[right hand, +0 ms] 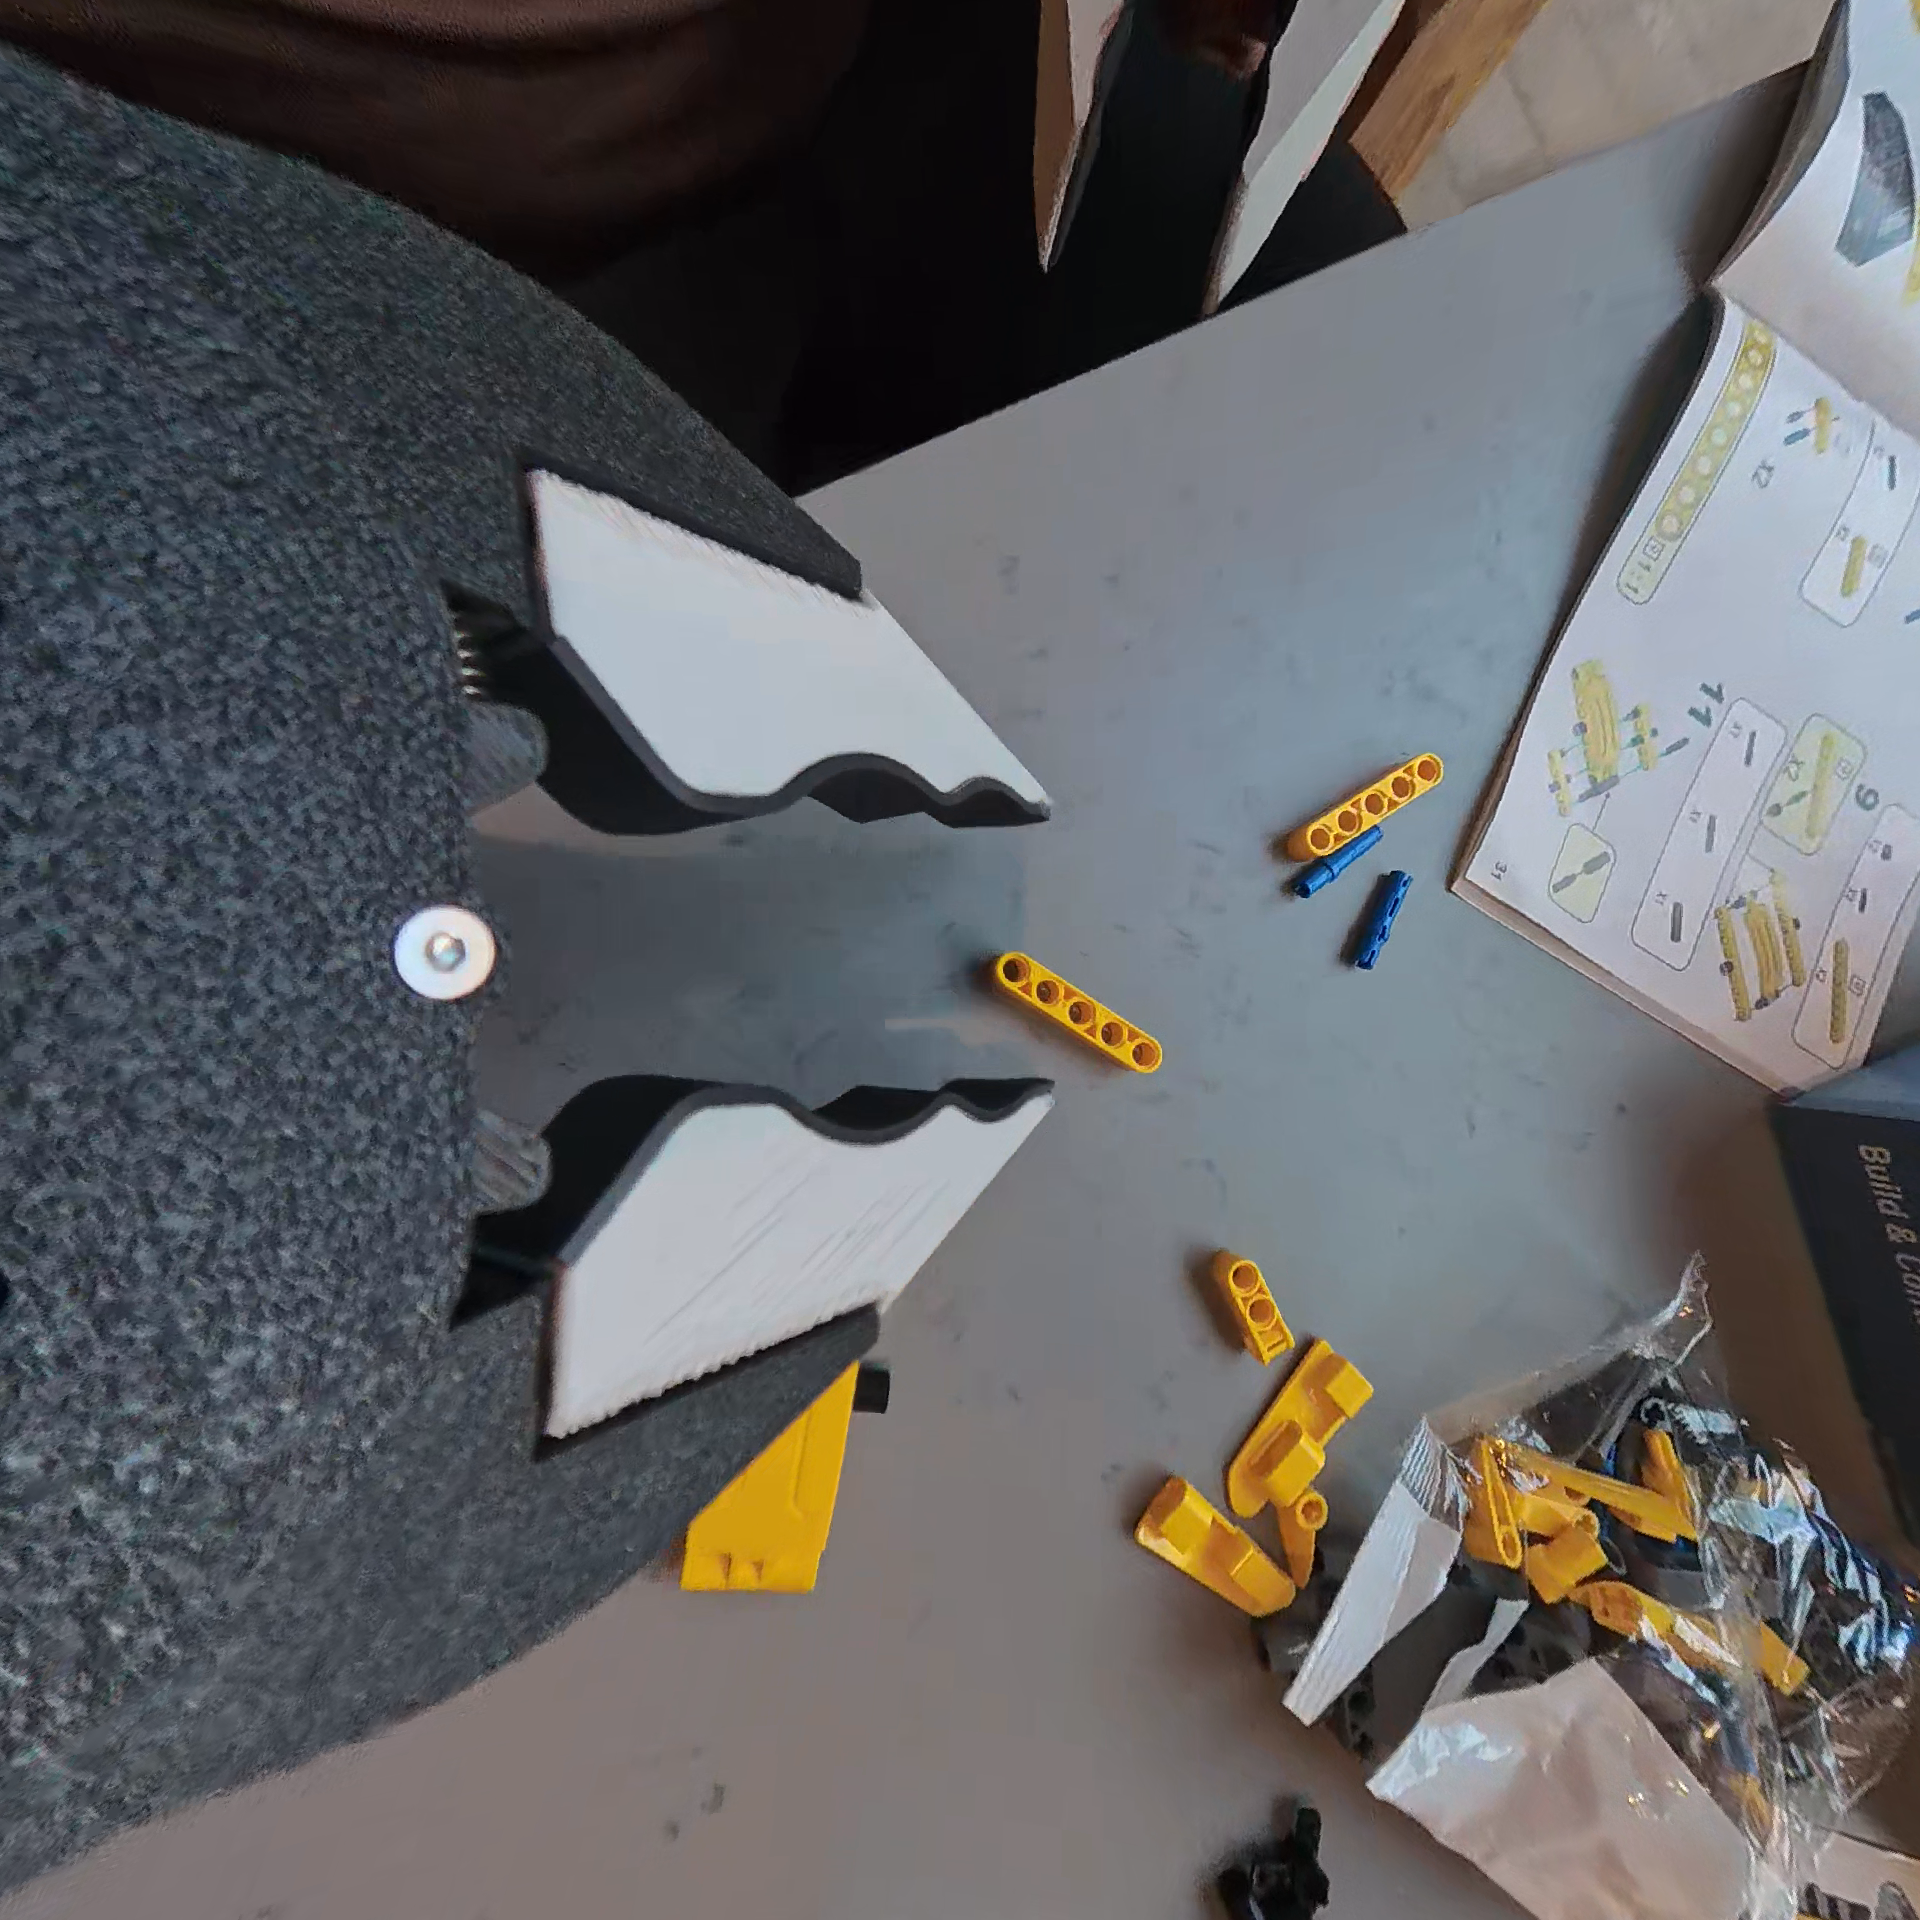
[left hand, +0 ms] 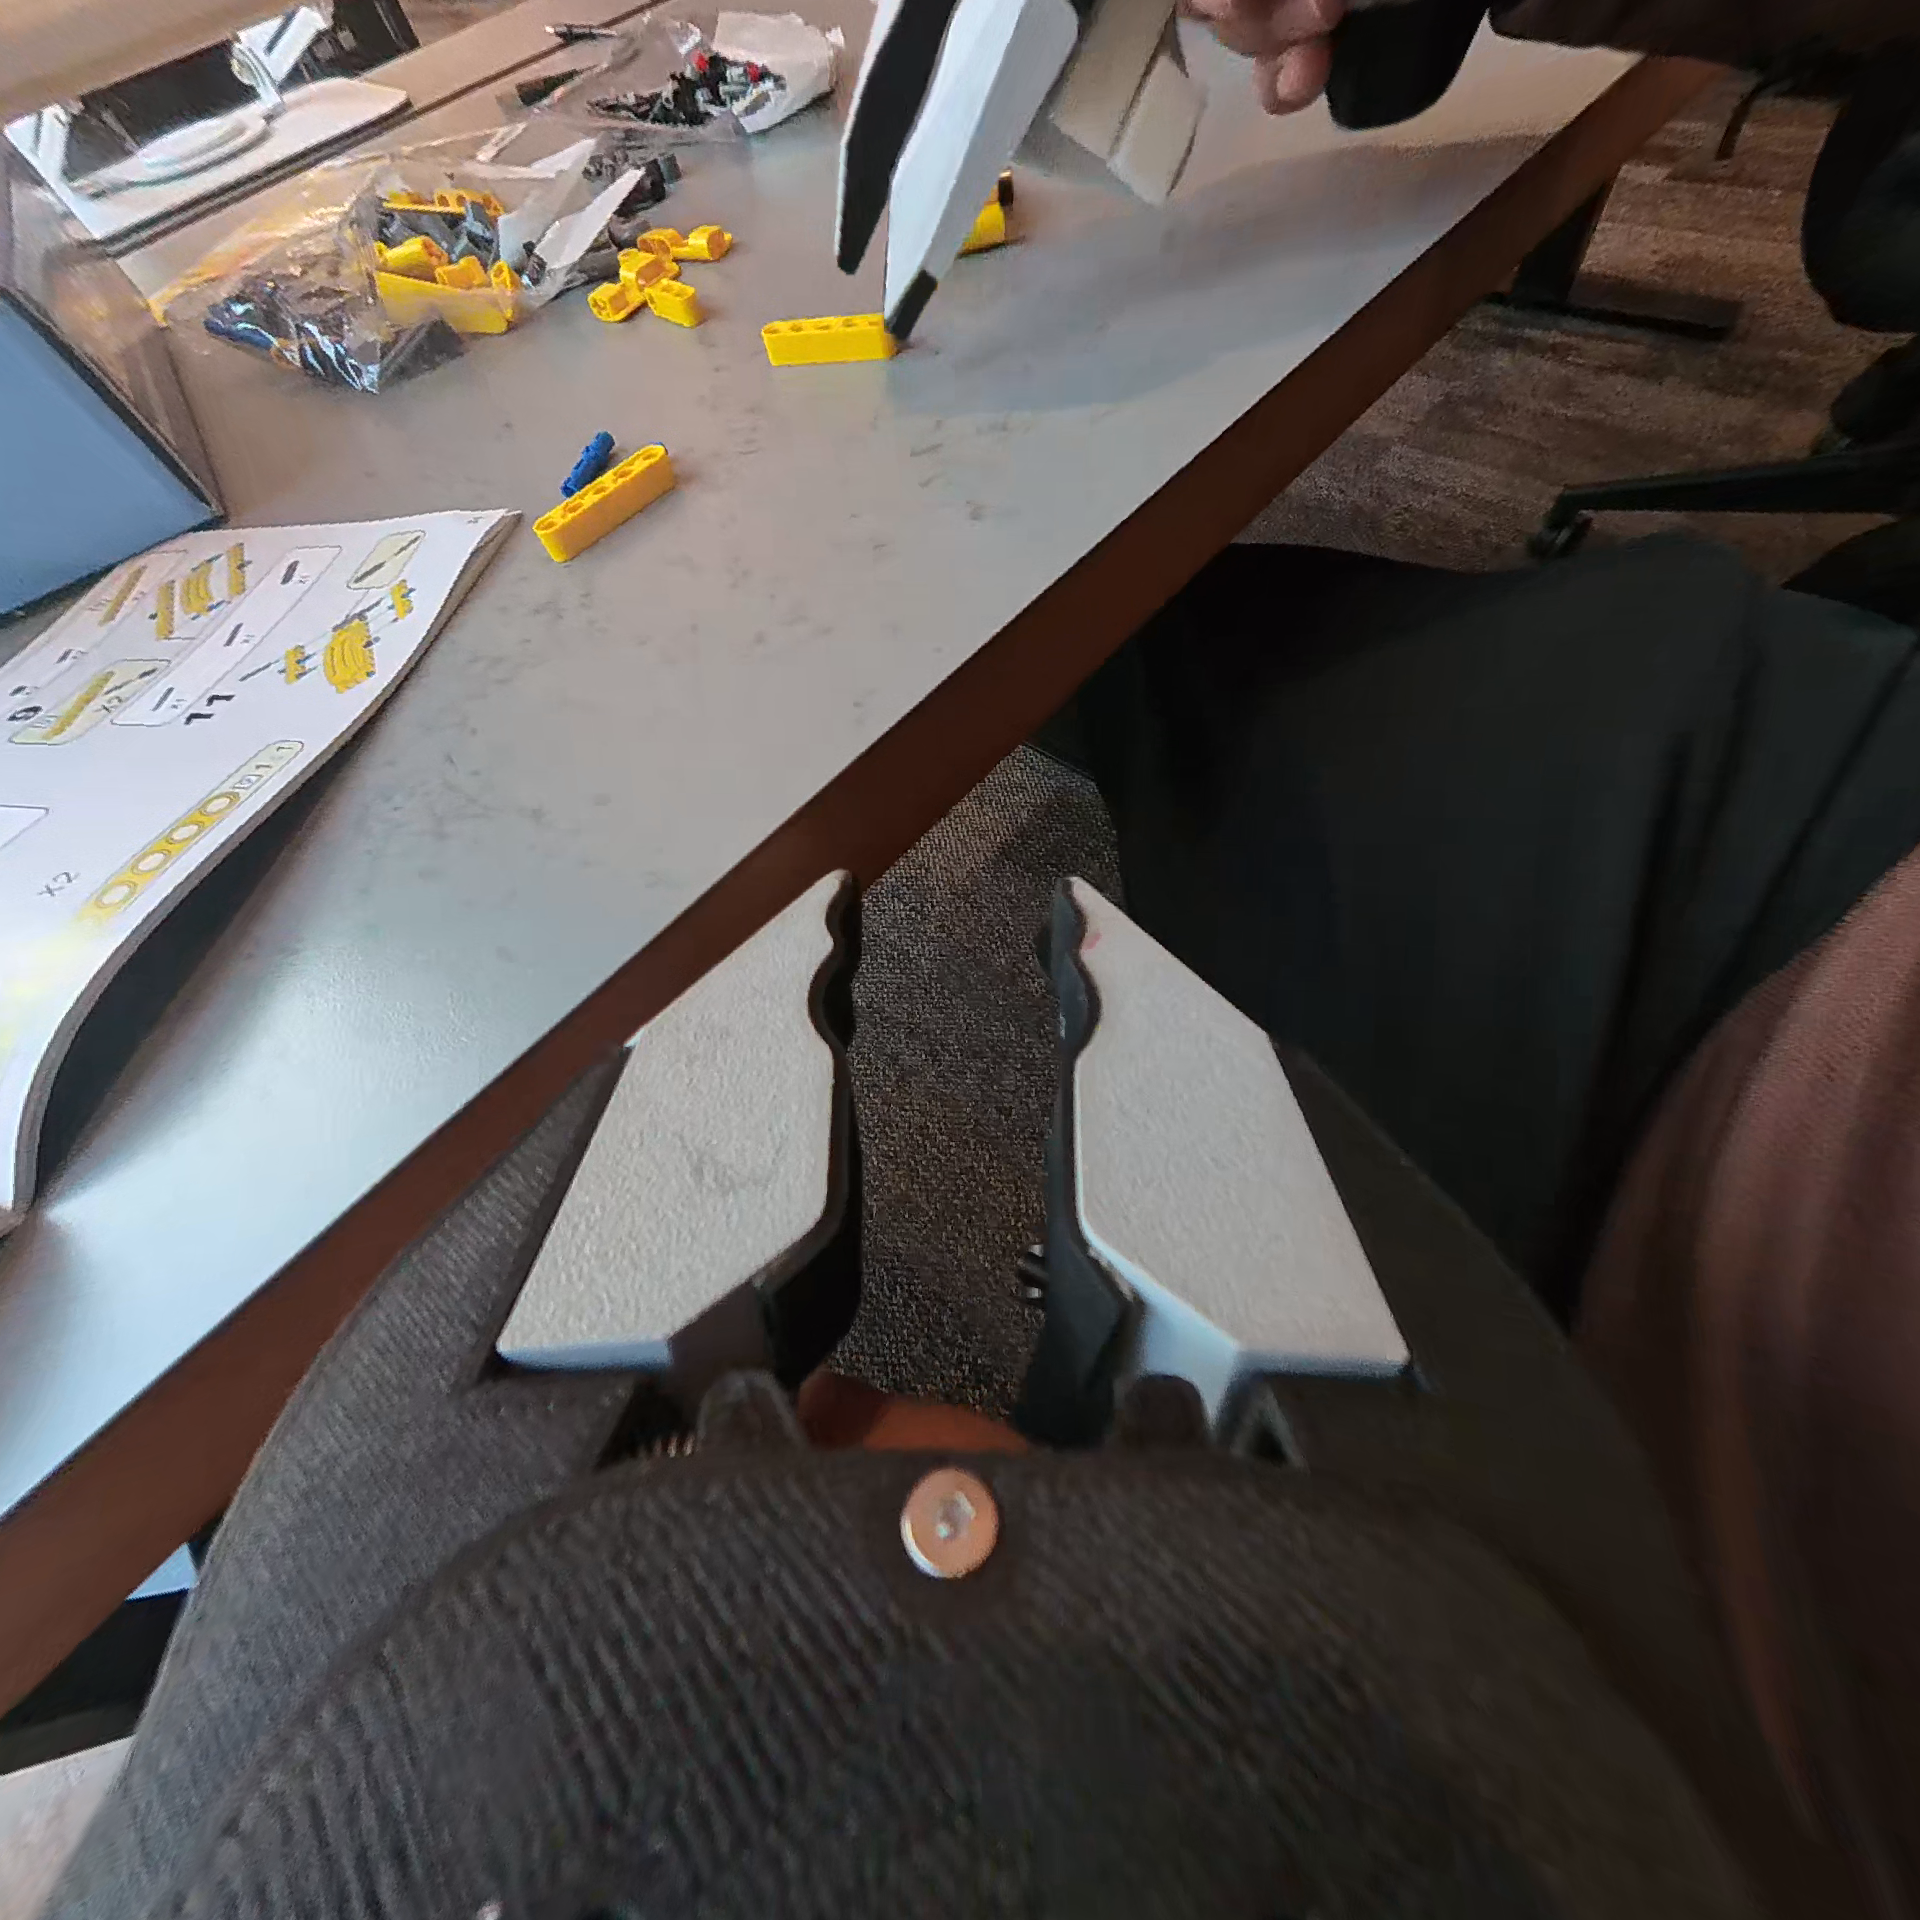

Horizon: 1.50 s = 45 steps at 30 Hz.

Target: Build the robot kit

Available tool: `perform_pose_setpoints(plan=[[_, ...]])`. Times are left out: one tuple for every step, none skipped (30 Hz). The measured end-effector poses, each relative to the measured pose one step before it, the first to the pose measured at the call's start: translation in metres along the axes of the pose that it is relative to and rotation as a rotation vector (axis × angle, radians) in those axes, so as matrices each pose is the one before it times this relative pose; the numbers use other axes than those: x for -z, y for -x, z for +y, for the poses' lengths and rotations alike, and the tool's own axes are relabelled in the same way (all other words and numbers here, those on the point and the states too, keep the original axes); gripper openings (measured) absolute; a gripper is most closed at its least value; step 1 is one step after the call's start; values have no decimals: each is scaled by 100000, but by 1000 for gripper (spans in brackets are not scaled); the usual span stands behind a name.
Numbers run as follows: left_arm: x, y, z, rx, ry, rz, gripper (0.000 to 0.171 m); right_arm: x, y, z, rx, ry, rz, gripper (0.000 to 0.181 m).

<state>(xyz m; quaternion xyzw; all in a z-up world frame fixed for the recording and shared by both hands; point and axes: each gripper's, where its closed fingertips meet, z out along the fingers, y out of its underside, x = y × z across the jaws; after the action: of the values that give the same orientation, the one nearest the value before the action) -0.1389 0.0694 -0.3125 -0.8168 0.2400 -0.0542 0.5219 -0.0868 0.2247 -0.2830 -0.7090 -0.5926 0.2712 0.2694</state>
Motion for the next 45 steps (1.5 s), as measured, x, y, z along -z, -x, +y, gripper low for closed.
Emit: perform_pose_setpoints(plan=[[-80, -10, 124, 176, 340, 142, 34, -265, -125, 292, 560, 1151, 474, 46], [-109, -8, 143, 81, 456, 187, 34, -267, -153, 203, 714, 951, 596, 45], [-122, -10, 148, 74, 458, 234, 34, -244, -126, 107, 863, 658, 520, 42], [-119, 22, 179, 59, 595, 160, 34, -217, -95, 51, 900, 521, 308, 35], [-116, 69, 179, 57, 696, -128, 34, -196, 0, -26, 368, 142, -324, 30], [-87, 92, 138, 61, 467, -238, 34, -169, 121, -199, -608, -840, -1296, 26], [-49, 93, 97, 45, 301, -165, 34, -182, 133, -212, -618, -1040, -1325, 19], [-29, 99, 54, 134, 210, -238, 34, -206, 100, -202, -396, -994, -1056, 12], [6, 97, -12, 304, -74, -224, 34, -244, 163, -235, -285, -756, -1348, 7], [31, 43, -72, 474, -338, 27, 33, -281, 148, -280, 31, -367, -1159, 7], [3, -29, -57, 591, -224, 334, 33, -300, 40, -304, 706, 193, -205, 7], [8, -27, -41, 559, -59, 208, 33, -338, 19, -350, 1471, 549, 283, 8], [-4, -42, -64, 425, -162, 96, 33, -333, 66, -472, 2005, 357, 216, 8], [2, -60, -38, 126, -130, 225, 33, -236, 148, -630, 1807, -423, 110, 11], [29, -7, -24, -140, 1, -139, 33, -12, 201, -669, 1524, -948, 109, 16], [68, 11, -14, -377, 29, -260, 33, 246, 222, -687, 1341, -1771, -27, 20], [105, 33, -16, -391, -72, -402, 33, 473, 145, -592, 983, -2342, 129, 20], [138, 58, -66, -143, -418, -604, 33, 571, -110, -439, 325, -2352, 887, 19], [114, 6, -59, 202, -479, -231, 33, 536, -388, -312, -414, -2163, 1737, 18], [59, -14, -31, 516, -301, 3, 33, 374, -543, -216, -995, -1468, 1909, 17], [-15, -32, -29, 685, -139, 85, 33, 113, -472, -114, -1470, -194, 1063, 17], [-58, -73, -50, 748, -91, 212, 33, -144, -271, -44, -1416, 846, -28, 20], [-52, -107, -115, 570, -289, 421, 33, -319, -329, -25, -427, 992, 437, 22], [-25, -89, -159, 259, -482, 224, 33, -364, -533, -114, 98, 128, 1837, 23], [21, -31, -184, -131, -601, -126, 33, -330, -335, -234, -888, -949, 850, 23], [51, 4, -178, -485, -677, -257, 33, -265, 190, -297, -1756, -1364, -1868, 23], [67, 90, -133, -628, -648, -693, 33, -188, 444, -299, -1355, -1956, -2442, 23], [37, 156, -37, -636, -237, -1088, 33, -132, 440, -222, -124, -2426, -959, 23], [1, 156, 48, -594, 303, -1096, 33, -137, 414, -26, 1380, -1913, 267, 22], [-10, 102, 91, -476, 559, -795, 33, -142, 286, 212, 2458, -774, 1507, 22], [-12, 32, 46, -273, 277, -515, 33, -129, 171, 342, 2310, -81, 2256, 22], [-8, -37, 30, -313, 134, -123, 32, -120, 194, 316, 1688, -218, 1753, 22], [-3, -21, 16, -479, 142, -361, 32, -70, 152, 143, 1401, -1164, 1588, 22], [22, 16, 0, -517, 86, -578, 32, -4, 45, -33, 2002, -1693, 1718, 22], [12, 23, -17, -366, 34, -501, 32, 101, -55, -273, 2579, -1898, 1752, 19], [25, 74, -23, -107, -60, -661, 32, 134, 66, -433, 1452, -2890, 133, 16], [12, 114, 0, 162, -9, -690, 32, 108, 72, -356, 251, -2471, -485, 10], [13, 189, 36, 721, 242, -841, 32, 16, 55, -164, -8, -1087, -796, 8], [25, 361, 73, 1203, 501, -1438, 29, -91, 157, 50, 68, 451, -1452, 9], [102, 481, -46, 1936, -237, -1867, 22, -116, 229, 82, 381, 748, -1805, 9], [177, 378, -243, 2763, -1384, -819, 17, -57, 176, -46, 838, -151, -1067, 8], [251, 110, -428, 3323, -2360, 1175, 18, 117, 110, -341, 1441, -2323, -76, 4], [258, -41, -522, 3530, -2632, 2033, 23, 327, -184, -642, 1642, -4542, 2215, 0], [247, 58, -491, 3174, -2163, 1117, 32, 467, -739, -701, 759, -5302, 5715, 0], [236, 9, -458, 1874, -1896, 1093, 36, 535, -1025, -646, -424, -5210, 6972, 0]])
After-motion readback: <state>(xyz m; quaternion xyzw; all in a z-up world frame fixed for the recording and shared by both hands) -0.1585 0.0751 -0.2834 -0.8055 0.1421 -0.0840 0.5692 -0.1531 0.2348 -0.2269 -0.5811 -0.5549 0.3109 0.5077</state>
